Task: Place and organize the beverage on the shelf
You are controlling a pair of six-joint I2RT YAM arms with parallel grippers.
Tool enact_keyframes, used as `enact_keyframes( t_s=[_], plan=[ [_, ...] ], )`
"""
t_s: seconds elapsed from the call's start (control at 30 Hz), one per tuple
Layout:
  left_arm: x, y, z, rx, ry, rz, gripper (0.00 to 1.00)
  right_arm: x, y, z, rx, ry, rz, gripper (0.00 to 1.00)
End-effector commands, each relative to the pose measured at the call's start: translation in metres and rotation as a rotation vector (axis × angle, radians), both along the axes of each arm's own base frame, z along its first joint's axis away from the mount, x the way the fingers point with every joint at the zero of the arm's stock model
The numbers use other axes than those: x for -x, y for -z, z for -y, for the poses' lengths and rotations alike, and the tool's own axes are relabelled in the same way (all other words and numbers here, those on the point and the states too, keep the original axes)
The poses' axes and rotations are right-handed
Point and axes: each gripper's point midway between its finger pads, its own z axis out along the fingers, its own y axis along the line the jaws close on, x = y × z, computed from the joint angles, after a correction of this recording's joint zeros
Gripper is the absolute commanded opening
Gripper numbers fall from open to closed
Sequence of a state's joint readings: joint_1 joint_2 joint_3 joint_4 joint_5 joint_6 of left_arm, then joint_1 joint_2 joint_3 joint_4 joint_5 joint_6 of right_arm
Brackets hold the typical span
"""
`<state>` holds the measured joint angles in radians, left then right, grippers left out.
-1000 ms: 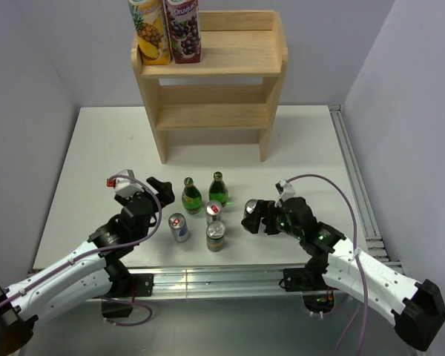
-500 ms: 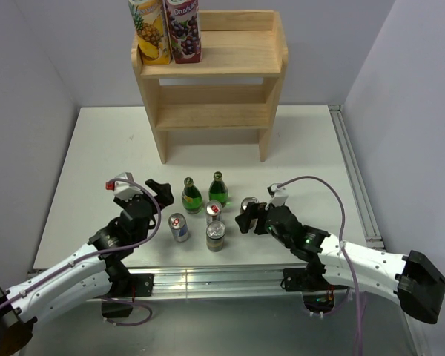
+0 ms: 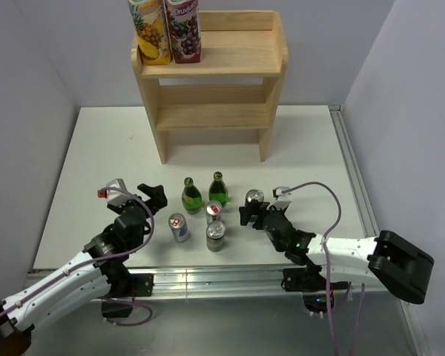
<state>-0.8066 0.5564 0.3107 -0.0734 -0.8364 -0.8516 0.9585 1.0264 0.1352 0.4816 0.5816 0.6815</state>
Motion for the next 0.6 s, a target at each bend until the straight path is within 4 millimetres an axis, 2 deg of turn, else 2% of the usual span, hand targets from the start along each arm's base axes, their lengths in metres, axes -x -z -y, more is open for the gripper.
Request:
enact_keyframes(
  t_s=[0.0,0.13,0.4,0.57],
  plan=[
    [-0.001,-0.009,-0.009,-0.012,-0.047,0.02,0.96,-0.019,-0.023,0.008,-0.057,0.118,0.125,1.0],
    [-0.002,-0.01,-0.017,-0.042,-0.097,0.004,0.96,-0.025,-0.022,0.006,-0.031,0.133,0.148,0.99],
    [-0.002,-0.007,-0.017,-0.047,-0.097,0.008,0.97,-0.042,-0.019,-0.01,0.043,0.149,0.176,0.98],
    [-0.001,-0.007,-0.018,-0.036,-0.092,0.019,0.98,-0.048,-0.016,-0.012,0.086,0.164,0.188,0.96]
  ],
)
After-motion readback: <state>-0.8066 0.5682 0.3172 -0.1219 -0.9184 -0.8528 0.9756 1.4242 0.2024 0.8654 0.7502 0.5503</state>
